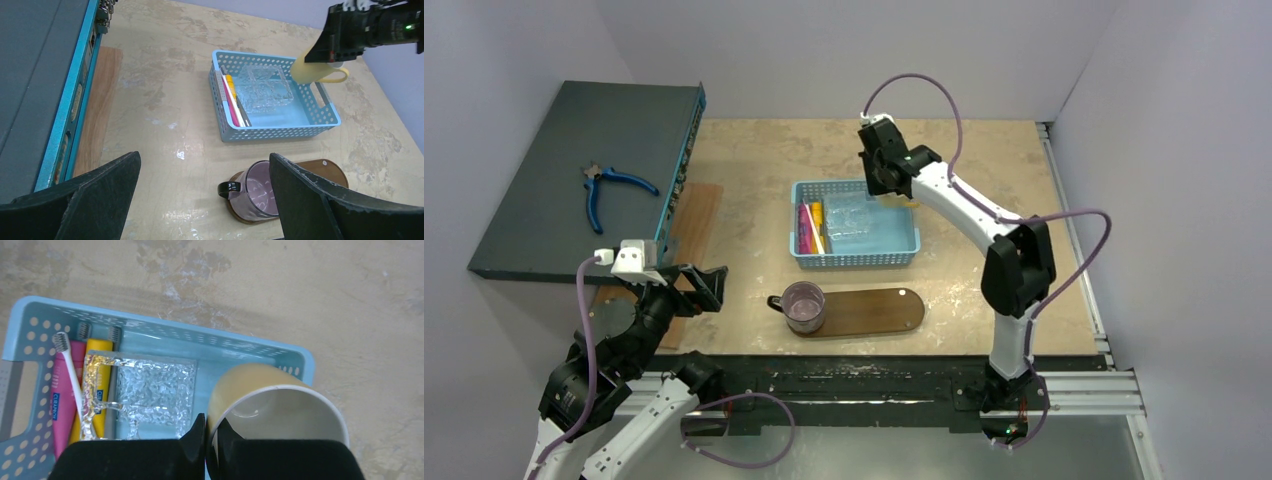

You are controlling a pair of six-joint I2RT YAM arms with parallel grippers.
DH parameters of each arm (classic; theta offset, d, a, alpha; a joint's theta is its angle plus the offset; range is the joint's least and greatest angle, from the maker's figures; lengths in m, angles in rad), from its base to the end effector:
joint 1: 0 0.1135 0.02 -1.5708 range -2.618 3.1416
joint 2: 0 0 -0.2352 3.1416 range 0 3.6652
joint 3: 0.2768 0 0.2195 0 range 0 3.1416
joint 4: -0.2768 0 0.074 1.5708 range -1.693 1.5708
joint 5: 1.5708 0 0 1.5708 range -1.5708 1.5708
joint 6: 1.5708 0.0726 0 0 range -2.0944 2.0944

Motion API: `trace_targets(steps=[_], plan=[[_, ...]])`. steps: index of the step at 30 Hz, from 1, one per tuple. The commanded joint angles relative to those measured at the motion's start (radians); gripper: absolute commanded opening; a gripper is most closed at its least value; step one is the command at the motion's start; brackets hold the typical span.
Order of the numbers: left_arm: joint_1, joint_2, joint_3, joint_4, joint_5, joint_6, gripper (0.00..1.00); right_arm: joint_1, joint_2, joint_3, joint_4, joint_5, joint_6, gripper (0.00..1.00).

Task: Prepare toiletry sets of a toothbrush and toothpaste on the tray

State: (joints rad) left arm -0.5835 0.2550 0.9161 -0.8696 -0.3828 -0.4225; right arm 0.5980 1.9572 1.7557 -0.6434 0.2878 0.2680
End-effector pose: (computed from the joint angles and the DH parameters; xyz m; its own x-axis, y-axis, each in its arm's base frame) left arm 0.0654 -0.0107 0.3206 -0.2421 -0.2960 -0.9240 0.1172 0.9365 -0.3306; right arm 0.3611 0.2210 0.2405 -0.6978 -0.1681 -0.6963 -0.2067 0.9780 -0.0289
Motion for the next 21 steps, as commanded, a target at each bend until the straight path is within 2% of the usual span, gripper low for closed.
trace_targets(steps=[1, 8, 21], plan=[[0.003, 0.015, -0.001, 0.031, -0.008, 0.024, 1.0, 0.024, -0.153, -0.024, 0.006, 0.066, -0.04, 0.0], [0.003, 0.015, -0.001, 0.032, -0.003, 0.022, 1.0, 0.093, -0.314, -0.163, -0.024, 0.086, -0.059, 0.0], [0.003, 0.023, 0.001, 0.028, 0.015, 0.025, 1.0, 0.25, -0.575, -0.4, -0.12, 0.021, -0.026, 0.0]])
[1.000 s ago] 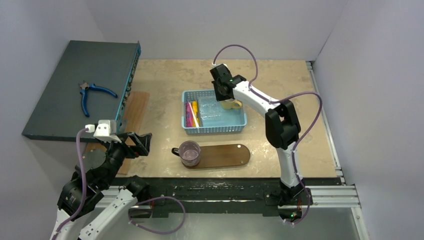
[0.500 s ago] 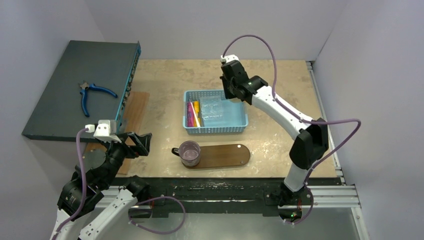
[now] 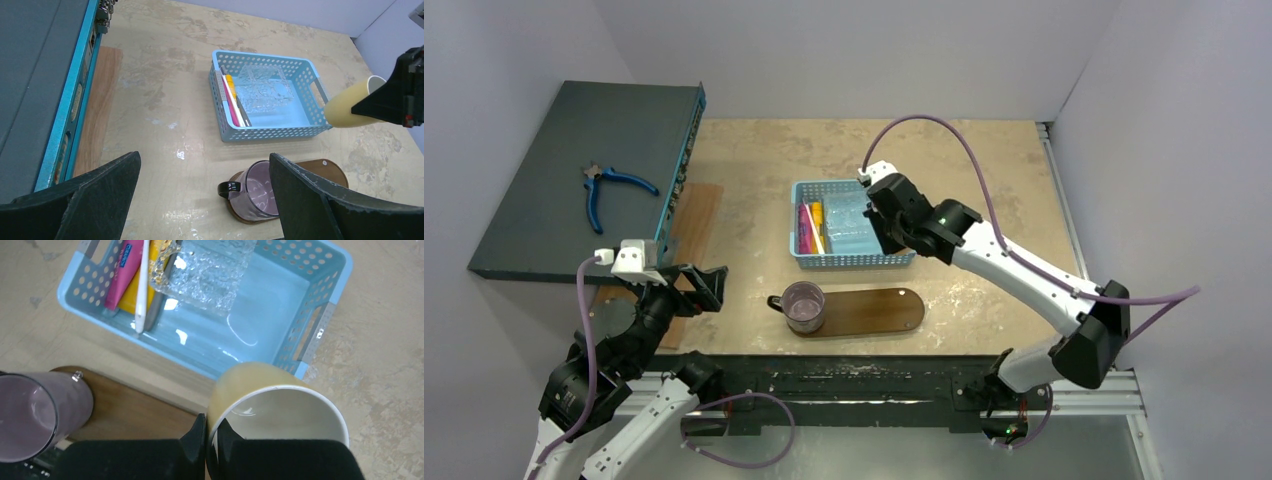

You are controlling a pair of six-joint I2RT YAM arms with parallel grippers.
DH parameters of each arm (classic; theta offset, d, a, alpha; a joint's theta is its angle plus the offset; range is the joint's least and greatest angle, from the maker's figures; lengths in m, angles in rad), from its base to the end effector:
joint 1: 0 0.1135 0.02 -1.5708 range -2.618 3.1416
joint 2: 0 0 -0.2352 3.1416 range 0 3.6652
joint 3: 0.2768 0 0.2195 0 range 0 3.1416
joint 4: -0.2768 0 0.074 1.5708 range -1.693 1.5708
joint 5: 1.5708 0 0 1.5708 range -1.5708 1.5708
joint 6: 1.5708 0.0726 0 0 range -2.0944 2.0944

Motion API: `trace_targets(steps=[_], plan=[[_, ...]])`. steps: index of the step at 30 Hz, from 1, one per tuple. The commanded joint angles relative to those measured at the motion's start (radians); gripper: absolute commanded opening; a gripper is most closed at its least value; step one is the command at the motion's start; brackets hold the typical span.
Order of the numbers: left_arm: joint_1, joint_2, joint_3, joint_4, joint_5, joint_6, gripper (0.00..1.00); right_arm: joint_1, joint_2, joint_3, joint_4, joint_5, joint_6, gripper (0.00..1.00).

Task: Prepare toiletry sets of a toothbrush and toothpaste on the tray

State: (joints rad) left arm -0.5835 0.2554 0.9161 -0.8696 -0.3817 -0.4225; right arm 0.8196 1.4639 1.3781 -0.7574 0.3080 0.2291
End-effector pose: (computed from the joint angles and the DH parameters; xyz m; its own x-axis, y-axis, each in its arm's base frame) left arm 0.0655 -0.0108 0.3205 -0.2428 -0.2957 -0.9239 0.1180 0.9363 -0.3307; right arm 0.2247 0.2084 0.2821 -0.6233 -0.3504 -0.6991 -0.4285 0.9009 -0.0694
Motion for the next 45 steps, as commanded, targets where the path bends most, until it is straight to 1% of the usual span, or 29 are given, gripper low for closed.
trace_targets(steps=[1, 12, 20, 45], plan=[[0.003, 0.025, 0.002, 0.029, 0.015, 0.024, 1.0, 0.038, -0.093, -0.036, -0.018, 0.002, 0.023, 0.0], [0.002, 0.031, 0.001, 0.028, 0.023, 0.025, 1.0, 0.124, -0.15, -0.159, -0.085, 0.033, 0.156, 0.0], [0.002, 0.035, 0.002, 0.028, 0.022, 0.027, 1.0, 0.155, -0.136, -0.23, -0.09, 0.058, 0.222, 0.0], [0.002, 0.036, 0.002, 0.027, 0.018, 0.026, 1.0, 0.164, -0.114, -0.307, -0.046, 0.013, 0.243, 0.0]])
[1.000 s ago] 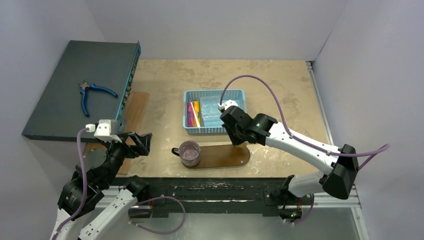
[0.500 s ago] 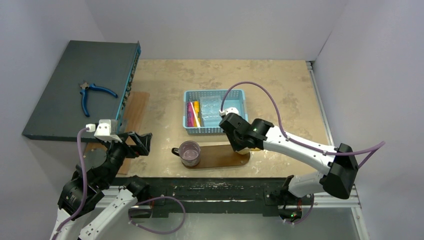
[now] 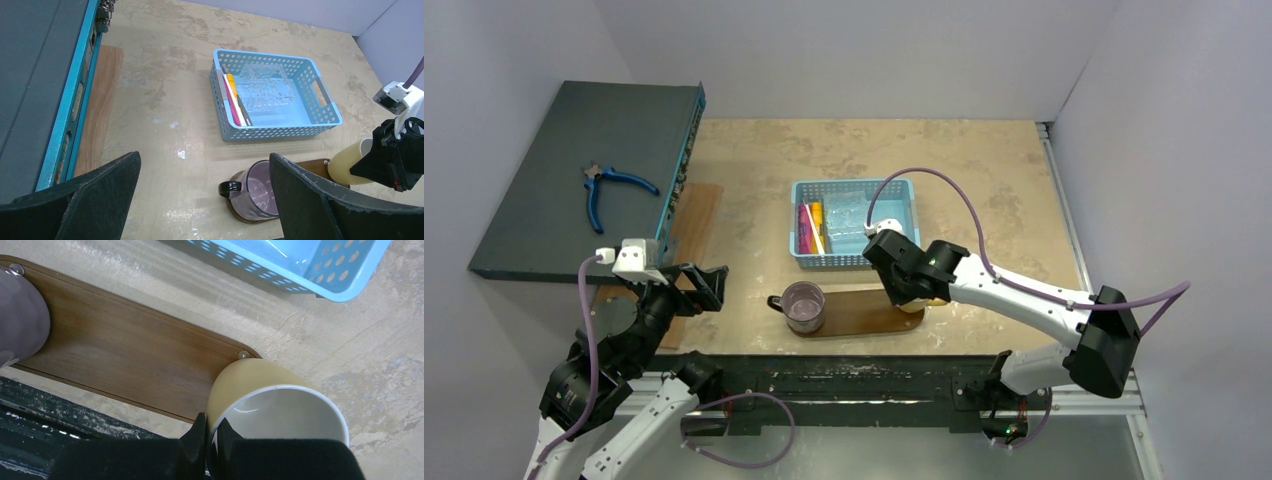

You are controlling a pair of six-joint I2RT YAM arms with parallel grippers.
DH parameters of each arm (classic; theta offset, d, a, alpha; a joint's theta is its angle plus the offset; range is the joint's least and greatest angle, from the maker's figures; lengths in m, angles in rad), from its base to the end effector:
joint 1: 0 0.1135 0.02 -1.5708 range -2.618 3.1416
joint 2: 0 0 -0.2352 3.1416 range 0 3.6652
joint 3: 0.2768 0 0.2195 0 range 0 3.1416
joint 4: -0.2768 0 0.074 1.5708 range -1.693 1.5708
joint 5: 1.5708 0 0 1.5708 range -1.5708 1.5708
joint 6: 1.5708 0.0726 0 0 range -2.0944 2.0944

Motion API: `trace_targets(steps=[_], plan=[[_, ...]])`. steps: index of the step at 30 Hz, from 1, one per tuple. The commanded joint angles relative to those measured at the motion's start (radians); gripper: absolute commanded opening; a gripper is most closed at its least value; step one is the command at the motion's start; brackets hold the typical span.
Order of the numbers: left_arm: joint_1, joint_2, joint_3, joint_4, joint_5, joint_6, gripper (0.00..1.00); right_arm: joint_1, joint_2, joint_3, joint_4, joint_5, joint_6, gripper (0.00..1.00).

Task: Prepare toiletry sets of a toothbrush and toothpaste on the tray

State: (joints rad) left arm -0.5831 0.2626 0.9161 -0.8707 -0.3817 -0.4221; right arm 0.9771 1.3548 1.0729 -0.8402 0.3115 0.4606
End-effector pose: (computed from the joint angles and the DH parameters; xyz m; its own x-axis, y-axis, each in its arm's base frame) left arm 0.0667 -0.0116 0.3201 -0.2490 -0.2912 -0.9237 0.1155 0.9380 -0.3268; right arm 0.1590 0.1957 0.2132 -0.7692 -0.3833 -0.5113 -0.4161 0.9077 -0.0546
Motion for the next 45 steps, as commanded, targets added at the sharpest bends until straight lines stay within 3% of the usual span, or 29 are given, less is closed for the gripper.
trace_targets(steps=[1, 18, 21, 27, 35, 45], plan=[[0.002, 0.027, 0.002, 0.027, 0.019, 0.024, 1.0, 0.006, -0.005, -0.005, 0.038, 0.008, 0.012, 0.0], [0.003, 0.027, 0.002, 0.029, 0.018, 0.025, 1.0, 0.015, 0.0, -0.026, 0.038, -0.026, 0.016, 0.0], [0.002, 0.027, 0.003, 0.028, 0.018, 0.024, 1.0, 0.02, -0.006, -0.019, 0.036, -0.023, 0.019, 0.09], [0.002, 0.029, 0.002, 0.028, 0.018, 0.025, 1.0, 0.023, -0.016, 0.019, 0.001, 0.015, 0.023, 0.37], [0.002, 0.03, 0.003, 0.026, 0.017, 0.026, 1.0, 0.024, -0.016, 0.201, -0.094, 0.119, -0.013, 0.47], [0.003, 0.039, 0.005, 0.026, 0.021, 0.03, 1.0, 0.022, 0.121, 0.445, 0.003, 0.154, -0.118, 0.53]])
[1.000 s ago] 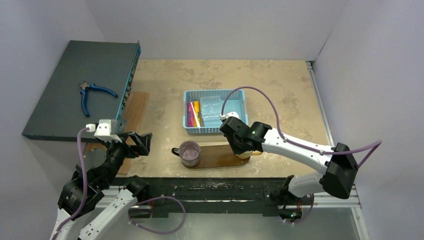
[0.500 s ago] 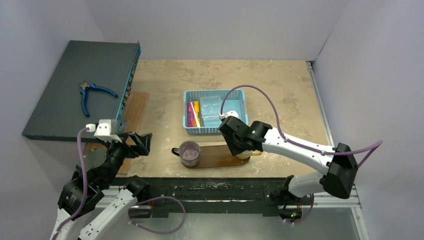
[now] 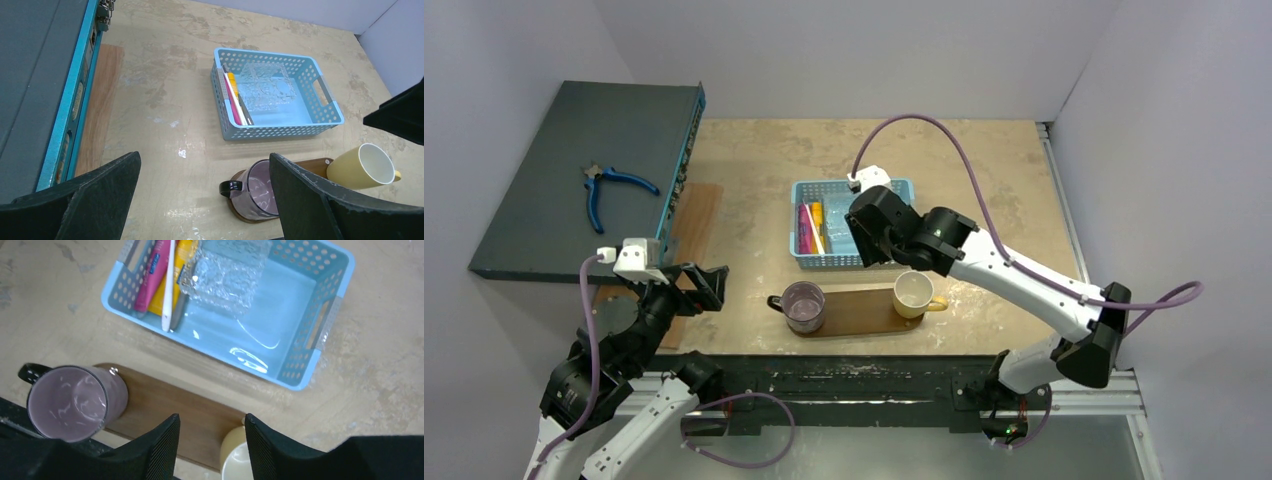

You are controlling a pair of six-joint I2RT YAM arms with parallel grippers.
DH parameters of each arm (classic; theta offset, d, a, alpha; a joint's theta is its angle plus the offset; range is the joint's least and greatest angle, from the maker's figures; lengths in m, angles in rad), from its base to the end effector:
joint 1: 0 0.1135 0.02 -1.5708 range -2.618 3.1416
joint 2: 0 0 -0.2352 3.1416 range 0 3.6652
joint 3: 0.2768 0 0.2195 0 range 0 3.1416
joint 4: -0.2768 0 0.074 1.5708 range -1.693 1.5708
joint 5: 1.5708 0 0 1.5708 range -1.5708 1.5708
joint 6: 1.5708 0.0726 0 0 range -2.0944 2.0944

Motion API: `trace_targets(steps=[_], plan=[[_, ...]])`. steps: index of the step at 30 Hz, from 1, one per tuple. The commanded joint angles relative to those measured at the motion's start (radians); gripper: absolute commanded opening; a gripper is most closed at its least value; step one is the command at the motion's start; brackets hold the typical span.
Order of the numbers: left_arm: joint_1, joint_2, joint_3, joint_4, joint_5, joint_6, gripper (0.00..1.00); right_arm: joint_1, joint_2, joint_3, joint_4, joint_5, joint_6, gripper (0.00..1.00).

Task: Prepare toiletry sets of a toothbrush and toothpaste on the tray

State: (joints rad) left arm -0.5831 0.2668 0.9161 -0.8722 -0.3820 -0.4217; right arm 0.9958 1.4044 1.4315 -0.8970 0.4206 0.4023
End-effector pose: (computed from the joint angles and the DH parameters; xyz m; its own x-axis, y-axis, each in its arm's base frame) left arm 0.0674 -0.0120 0.3197 -0.2533 -0.2879 -0.9236 0.1138 0.9392 -0.3240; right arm 0.1777 0.2196 0.3039 -0.6263 -0.3093 -0.7156 -0.4104 0.9113 -0.0346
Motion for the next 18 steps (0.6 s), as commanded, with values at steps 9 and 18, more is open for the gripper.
trace_targets(steps=[9, 18], plan=[[0.002, 0.036, 0.003, 0.028, 0.027, 0.025, 1.0, -0.05, 0.261, 0.229, 0.182, 0.061, -0.062, 0.58], [0.002, 0.029, 0.0, 0.032, 0.037, 0.026, 1.0, -0.138, 0.436, 0.299, 0.251, 0.022, 0.04, 0.57]])
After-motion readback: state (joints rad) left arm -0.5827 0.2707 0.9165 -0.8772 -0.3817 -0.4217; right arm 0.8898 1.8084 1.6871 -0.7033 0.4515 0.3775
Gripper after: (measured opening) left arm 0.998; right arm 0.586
